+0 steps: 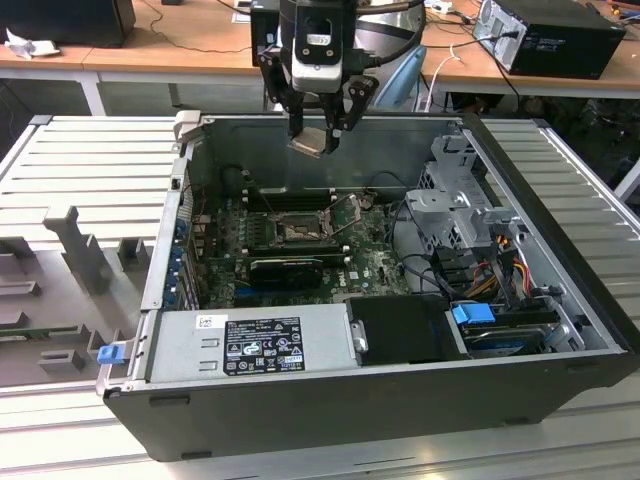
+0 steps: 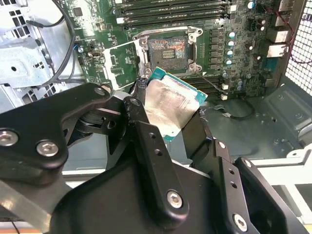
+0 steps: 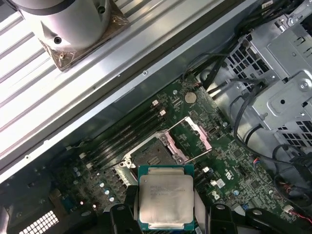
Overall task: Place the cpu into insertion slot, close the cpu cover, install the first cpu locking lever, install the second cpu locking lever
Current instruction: 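Place the cpu into insertion slot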
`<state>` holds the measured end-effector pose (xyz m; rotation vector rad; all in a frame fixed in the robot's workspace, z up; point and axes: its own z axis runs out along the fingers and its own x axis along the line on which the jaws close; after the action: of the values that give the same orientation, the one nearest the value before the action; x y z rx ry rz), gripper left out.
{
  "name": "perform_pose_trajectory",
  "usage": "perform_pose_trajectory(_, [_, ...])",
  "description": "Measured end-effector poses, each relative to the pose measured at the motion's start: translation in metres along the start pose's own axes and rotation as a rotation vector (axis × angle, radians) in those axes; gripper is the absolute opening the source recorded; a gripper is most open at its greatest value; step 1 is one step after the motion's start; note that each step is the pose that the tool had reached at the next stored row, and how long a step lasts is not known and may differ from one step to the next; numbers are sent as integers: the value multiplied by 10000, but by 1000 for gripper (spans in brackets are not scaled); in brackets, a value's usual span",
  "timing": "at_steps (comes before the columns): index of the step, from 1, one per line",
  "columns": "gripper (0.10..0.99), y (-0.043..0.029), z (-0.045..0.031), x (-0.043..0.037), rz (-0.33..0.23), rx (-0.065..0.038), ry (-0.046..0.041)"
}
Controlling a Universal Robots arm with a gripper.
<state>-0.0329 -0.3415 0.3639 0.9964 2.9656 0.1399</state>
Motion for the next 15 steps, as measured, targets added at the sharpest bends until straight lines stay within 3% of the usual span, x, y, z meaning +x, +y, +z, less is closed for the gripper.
perform_pose_trajectory(15, [541, 1, 5, -2, 1300, 6, -138])
